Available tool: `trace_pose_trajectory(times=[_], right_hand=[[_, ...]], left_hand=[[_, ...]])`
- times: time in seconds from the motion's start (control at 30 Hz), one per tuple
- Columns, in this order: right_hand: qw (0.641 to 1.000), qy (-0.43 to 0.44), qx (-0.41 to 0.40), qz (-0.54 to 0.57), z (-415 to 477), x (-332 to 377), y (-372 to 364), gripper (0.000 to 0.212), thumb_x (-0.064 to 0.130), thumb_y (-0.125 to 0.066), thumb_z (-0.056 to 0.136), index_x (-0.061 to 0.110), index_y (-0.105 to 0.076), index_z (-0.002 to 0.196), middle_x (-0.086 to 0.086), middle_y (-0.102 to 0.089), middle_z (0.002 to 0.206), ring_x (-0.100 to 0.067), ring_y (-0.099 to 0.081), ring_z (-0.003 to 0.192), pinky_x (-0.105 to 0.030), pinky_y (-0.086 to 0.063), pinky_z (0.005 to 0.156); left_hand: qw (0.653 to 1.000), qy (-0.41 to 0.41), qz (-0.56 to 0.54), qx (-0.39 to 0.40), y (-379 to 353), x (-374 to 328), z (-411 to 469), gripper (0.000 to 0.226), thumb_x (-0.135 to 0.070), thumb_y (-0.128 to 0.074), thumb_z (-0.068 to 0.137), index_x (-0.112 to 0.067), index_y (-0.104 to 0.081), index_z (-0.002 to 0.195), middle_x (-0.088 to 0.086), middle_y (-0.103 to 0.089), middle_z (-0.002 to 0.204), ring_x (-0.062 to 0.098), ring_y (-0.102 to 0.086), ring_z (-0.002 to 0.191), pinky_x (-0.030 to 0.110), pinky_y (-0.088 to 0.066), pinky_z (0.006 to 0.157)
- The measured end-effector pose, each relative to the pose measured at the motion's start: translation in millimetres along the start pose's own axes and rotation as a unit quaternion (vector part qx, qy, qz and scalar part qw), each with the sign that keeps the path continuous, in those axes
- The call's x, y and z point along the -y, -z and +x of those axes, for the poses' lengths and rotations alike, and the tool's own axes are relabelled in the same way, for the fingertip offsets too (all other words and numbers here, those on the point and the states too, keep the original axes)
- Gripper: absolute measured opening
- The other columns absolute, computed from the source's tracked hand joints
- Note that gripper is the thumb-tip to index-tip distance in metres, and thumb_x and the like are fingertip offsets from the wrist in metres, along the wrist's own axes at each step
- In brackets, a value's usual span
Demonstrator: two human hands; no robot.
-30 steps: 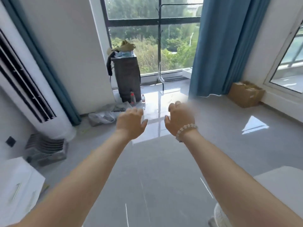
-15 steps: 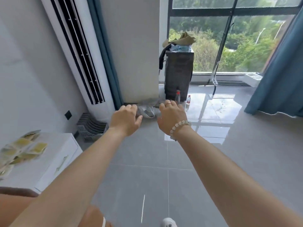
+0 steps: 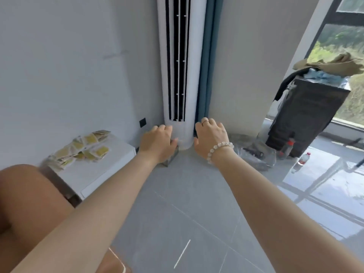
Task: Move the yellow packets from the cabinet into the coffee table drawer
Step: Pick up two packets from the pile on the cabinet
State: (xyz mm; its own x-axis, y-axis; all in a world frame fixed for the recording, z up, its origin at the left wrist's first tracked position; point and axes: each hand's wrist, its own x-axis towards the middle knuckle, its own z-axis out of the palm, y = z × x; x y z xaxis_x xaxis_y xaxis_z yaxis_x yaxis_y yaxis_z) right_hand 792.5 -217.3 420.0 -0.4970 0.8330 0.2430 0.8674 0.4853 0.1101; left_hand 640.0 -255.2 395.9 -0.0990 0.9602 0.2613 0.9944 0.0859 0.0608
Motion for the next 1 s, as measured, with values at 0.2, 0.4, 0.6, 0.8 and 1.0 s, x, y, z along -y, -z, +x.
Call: trace_pose_trajectory(times=[0.2, 0.4, 0.6, 0.8, 1.0], right_hand=[[0.991, 0.132, 0.007, 0.024, 79, 60, -33, 0.033, 0.026, -0.044, 0.095, 0.009, -0.049, 0.123, -0.008, -0.049, 0.126, -0.023, -0.044, 0.117, -0.032, -0.032, 0.094], [0.979, 0.197, -0.007, 0.046, 161, 113, -56, 0.033, 0.026, -0.043, 0.095, 0.009, -0.049, 0.122, -0.007, -0.049, 0.126, -0.023, -0.044, 0.116, -0.033, -0.032, 0.096], [0.961, 0.259, -0.022, 0.088, 251, 190, -70, 0.031, 0.024, -0.042, 0.094, 0.01, -0.049, 0.121, -0.007, -0.049, 0.127, -0.022, -0.044, 0.117, -0.031, -0.032, 0.093], [0.964, 0.257, 0.007, 0.069, 330, 213, -102, 0.032, 0.024, -0.041, 0.095, 0.009, -0.049, 0.122, -0.007, -0.049, 0.126, -0.023, -0.044, 0.116, -0.032, -0.032, 0.093], [0.958, 0.275, 0.034, 0.066, 386, 229, -131, 0.031, 0.026, -0.04, 0.096, 0.009, -0.048, 0.121, -0.007, -0.049, 0.125, -0.023, -0.044, 0.115, -0.031, -0.032, 0.092]], left_hand=[[0.991, 0.114, 0.055, 0.038, -18, 77, 11, 0.038, -0.037, -0.037, 0.098, -0.011, -0.047, 0.124, 0.006, -0.057, 0.122, 0.026, -0.052, 0.112, 0.036, -0.046, 0.08], [0.975, 0.178, 0.128, 0.044, -34, 162, 43, 0.041, -0.039, -0.037, 0.098, -0.009, -0.045, 0.125, 0.009, -0.057, 0.12, 0.026, -0.052, 0.111, 0.035, -0.046, 0.081], [0.969, 0.199, 0.144, 0.035, -46, 240, 92, 0.035, -0.035, -0.037, 0.098, -0.008, -0.046, 0.119, 0.006, -0.058, 0.111, 0.026, -0.051, 0.105, 0.033, -0.035, 0.071], [0.96, 0.224, 0.158, 0.053, -65, 310, 144, 0.036, -0.035, -0.039, 0.098, -0.008, -0.046, 0.122, 0.007, -0.057, 0.112, 0.026, -0.051, 0.106, 0.032, -0.035, 0.07], [0.954, 0.241, 0.162, 0.076, -87, 352, 175, 0.034, -0.033, -0.038, 0.098, -0.009, -0.044, 0.122, 0.005, -0.056, 0.113, 0.025, -0.05, 0.107, 0.031, -0.035, 0.067]])
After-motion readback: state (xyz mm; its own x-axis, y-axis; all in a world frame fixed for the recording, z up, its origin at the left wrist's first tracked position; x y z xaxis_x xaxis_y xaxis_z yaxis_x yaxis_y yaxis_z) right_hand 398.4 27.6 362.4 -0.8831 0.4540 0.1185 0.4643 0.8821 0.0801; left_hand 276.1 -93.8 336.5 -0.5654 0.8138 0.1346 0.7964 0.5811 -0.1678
